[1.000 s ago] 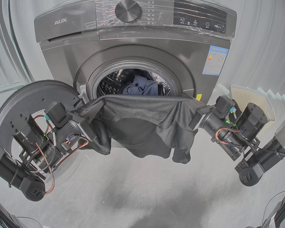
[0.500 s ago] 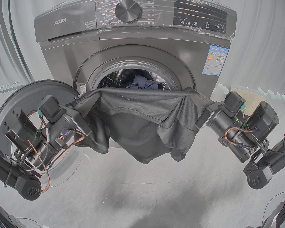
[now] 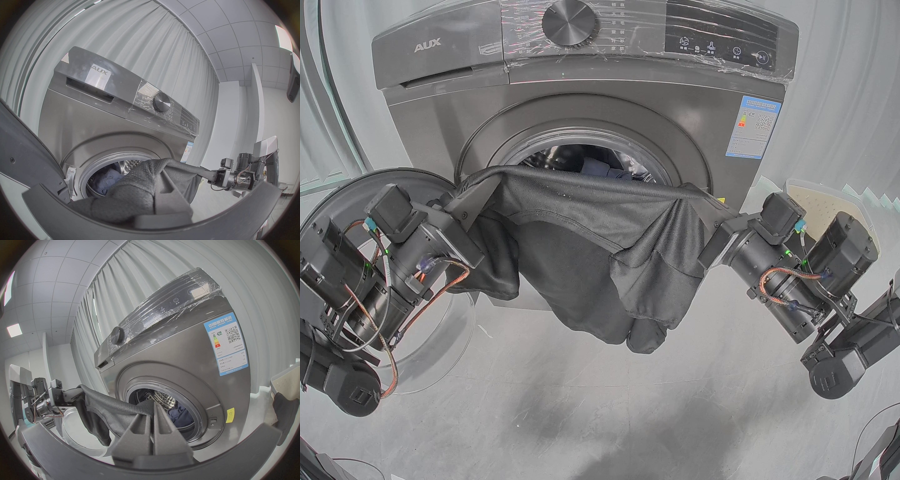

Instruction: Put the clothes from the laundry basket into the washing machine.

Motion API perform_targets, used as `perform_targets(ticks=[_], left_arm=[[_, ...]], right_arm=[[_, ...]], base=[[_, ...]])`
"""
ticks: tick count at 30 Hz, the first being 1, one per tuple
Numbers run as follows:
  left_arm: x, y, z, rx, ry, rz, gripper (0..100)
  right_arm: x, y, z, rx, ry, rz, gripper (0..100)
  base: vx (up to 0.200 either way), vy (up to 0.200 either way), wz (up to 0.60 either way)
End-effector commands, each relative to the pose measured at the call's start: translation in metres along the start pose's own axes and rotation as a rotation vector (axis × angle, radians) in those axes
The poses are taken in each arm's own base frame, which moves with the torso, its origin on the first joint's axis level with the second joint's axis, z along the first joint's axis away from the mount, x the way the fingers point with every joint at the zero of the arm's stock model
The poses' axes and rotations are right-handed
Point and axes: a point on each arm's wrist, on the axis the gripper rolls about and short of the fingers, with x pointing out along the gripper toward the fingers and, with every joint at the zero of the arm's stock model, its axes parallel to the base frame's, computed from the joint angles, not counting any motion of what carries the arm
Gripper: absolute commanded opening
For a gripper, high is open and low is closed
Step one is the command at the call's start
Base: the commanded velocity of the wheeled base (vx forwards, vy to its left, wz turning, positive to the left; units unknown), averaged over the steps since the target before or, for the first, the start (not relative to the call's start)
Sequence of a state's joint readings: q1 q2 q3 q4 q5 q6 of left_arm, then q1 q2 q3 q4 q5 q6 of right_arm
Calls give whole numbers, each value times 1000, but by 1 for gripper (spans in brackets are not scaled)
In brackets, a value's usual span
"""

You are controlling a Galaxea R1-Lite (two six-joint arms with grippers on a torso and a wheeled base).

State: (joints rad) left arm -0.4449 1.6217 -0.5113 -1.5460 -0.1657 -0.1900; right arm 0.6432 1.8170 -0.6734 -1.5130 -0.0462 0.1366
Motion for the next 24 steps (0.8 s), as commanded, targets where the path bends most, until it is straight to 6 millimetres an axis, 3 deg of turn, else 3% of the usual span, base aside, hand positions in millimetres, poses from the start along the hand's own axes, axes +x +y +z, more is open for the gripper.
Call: perform_targets(ticks=[1,8,22,23,24], left_arm=[[2,0,3,4,-14,2,0],[2,-1,8,5,-34,-2,0],[8,-1,-3,-2,-3,-13,0],[10,-1,-5,-4,0,-14,0],[11,-1,-6,-4,2,-17,0]], right_arm=[[3,5,-5,6,8,1,0],[3,7,-9,8,21,-5,0],[4,7,-12,39,21,-5,0],[4,7,-13,39,26,-6,100],[3,9,-15,41,33,-3,100]], base=[[0,0,0],[0,0,0],[0,0,0],[0,0,0],[0,0,0]])
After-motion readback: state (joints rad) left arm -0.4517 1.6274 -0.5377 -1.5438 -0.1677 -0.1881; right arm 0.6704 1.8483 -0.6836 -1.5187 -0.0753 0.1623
